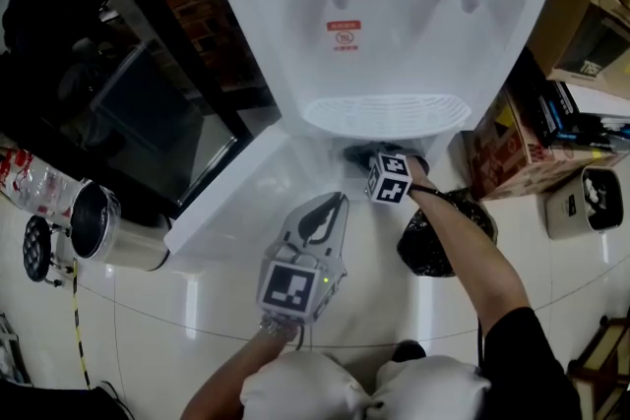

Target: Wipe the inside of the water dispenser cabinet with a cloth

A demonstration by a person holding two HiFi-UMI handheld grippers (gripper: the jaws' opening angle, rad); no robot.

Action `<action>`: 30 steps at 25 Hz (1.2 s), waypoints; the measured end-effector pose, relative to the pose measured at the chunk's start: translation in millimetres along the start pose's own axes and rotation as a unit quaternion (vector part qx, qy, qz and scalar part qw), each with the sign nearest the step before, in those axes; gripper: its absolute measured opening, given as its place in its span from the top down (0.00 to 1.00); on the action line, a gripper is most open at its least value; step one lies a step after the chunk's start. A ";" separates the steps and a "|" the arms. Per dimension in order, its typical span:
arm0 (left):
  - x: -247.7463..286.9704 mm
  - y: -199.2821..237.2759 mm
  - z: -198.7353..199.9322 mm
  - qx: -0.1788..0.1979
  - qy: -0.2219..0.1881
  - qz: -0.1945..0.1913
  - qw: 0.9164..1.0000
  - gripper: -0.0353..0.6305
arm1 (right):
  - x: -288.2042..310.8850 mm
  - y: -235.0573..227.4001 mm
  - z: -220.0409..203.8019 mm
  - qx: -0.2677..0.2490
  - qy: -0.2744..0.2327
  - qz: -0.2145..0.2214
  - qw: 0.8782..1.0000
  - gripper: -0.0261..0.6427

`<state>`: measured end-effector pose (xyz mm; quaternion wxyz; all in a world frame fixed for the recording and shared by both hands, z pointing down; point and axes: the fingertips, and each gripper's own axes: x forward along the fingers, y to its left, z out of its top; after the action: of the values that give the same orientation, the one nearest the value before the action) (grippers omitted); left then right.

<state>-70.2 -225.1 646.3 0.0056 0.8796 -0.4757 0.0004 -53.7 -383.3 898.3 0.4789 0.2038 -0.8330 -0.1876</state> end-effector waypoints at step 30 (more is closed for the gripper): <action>1.5 -1.6 4.2 0.001 -0.003 0.004 1.000 0.91 | -16.1 73.3 -15.7 -0.068 0.045 0.112 0.990 0.93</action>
<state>-68.1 -225.5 642.2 0.0035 0.8779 -0.4789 -0.0019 -44.3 -314.7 931.4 0.5468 0.0844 -0.8134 -0.1796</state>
